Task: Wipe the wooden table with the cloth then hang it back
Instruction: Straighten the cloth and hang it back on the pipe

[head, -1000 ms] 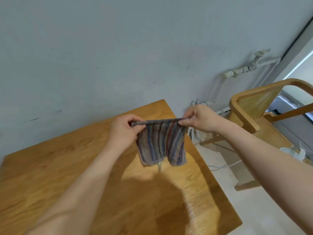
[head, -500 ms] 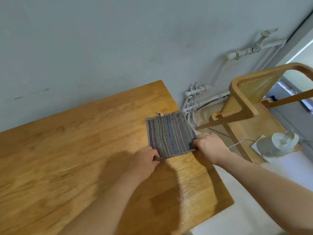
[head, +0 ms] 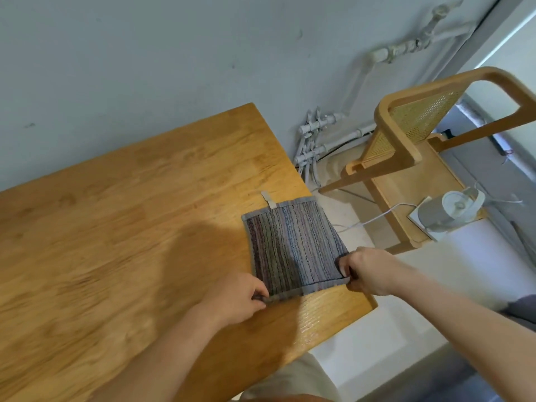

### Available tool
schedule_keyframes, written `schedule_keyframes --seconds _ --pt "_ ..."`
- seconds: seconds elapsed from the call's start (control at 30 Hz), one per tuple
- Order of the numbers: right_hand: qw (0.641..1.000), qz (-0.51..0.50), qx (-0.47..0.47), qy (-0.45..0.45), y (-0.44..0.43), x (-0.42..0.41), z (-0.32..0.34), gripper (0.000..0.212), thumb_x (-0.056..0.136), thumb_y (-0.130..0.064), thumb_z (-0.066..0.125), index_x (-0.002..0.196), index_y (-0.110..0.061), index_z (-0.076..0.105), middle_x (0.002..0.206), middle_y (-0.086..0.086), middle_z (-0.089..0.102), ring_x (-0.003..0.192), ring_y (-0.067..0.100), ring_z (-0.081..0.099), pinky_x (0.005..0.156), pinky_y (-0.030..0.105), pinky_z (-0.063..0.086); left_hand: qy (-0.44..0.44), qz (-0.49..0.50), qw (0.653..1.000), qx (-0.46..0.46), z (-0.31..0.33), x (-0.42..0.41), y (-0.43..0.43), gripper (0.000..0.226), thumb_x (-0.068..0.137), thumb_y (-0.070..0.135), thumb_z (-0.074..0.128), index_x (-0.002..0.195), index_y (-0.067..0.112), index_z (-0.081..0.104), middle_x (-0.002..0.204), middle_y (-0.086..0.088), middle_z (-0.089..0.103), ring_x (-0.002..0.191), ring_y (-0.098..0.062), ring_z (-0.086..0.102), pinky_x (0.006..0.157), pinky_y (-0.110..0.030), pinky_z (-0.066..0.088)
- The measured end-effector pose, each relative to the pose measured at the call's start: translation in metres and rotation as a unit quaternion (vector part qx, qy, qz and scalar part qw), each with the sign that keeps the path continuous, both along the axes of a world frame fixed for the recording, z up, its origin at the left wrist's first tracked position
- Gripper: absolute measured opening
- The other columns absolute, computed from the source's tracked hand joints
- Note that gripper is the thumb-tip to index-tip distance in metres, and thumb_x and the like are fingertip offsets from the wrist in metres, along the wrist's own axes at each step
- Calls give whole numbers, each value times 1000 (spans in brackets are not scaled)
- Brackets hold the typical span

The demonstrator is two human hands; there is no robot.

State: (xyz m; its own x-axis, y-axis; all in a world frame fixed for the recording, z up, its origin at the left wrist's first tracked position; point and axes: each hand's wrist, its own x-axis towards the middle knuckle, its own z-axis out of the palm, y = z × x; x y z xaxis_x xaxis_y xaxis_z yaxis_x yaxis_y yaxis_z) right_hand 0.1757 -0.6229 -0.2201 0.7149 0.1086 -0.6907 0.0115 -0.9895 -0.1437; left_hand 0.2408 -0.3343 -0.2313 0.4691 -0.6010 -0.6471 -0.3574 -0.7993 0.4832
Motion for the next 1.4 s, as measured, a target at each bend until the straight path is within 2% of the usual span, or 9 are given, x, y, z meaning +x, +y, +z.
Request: schedule_keyframes --seconds 0.1,0.2,0.33,0.53,0.73,0.9,1.0,1.2,1.4 --pt "994 -35 41 95 -3 5 9 24 79 -15 65 99 -29 64 91 -7 59 92 16 58 71 21 40 71 10 997 8 1 1 2 21 89 30 64 110 29 67 103 7 66 84 -7 63 79 -32 55" --pt "974 -144 121 123 -20 18 18 30 77 1 68 81 -28 67 84 -5 66 82 14 63 68 19 48 113 104 987 -49 4 14 2 8 93 22 57 99 27 62 90 5 64 70 -9 61 66 -25 52" --pt "909 -347 229 -1 -38 36 24 27 86 7 61 86 -17 75 80 2 74 72 13 62 65 25 49 42 262 958 -113 6 41 0 7 94 20 56 96 25 61 89 3 65 68 -10 59 62 -23 47" --pt "843 -457 231 -164 -24 68 -2 20 92 3 57 87 -10 70 88 11 70 82 21 61 84 38 52 -52 349 927 -126 -5 65 -15 22 95 22 56 114 17 66 109 -1 68 96 -21 64 89 -43 52" --pt "823 -482 205 -222 -7 86 -22 23 95 2 49 87 -11 66 85 5 63 82 22 57 74 27 40 -129 354 919 -117 -13 69 -23 28 95 18 55 121 18 65 115 -1 68 101 -16 62 83 -24 46" --pt "859 -418 278 -94 0 91 -18 54 92 13 35 130 -20 56 114 -1 57 108 18 52 89 24 41 -175 333 923 -75 -17 64 -25 37 92 27 60 128 23 59 99 2 68 75 -9 60 62 -19 44" --pt "871 -386 302 -37 -5 96 -19 68 87 18 32 135 -26 49 120 -5 52 111 15 47 87 24 39 -193 309 930 -54 -17 63 -26 25 90 31 63 114 26 63 99 5 63 71 -5 54 60 -21 41" --pt "953 -247 147 -93 -20 98 -21 29 87 -2 57 105 -24 55 87 0 58 87 24 56 75 31 44 -197 256 945 -50 -8 56 -26 10 86 27 67 87 27 57 95 12 54 80 -8 54 66 -21 45" --pt "951 -255 160 -73 -34 85 8 20 82 -8 72 77 -22 59 85 1 66 85 22 61 81 36 49 -43 402 902 -149 12 50 -8 19 78 18 76 87 20 60 88 3 67 83 -13 61 66 -23 42"
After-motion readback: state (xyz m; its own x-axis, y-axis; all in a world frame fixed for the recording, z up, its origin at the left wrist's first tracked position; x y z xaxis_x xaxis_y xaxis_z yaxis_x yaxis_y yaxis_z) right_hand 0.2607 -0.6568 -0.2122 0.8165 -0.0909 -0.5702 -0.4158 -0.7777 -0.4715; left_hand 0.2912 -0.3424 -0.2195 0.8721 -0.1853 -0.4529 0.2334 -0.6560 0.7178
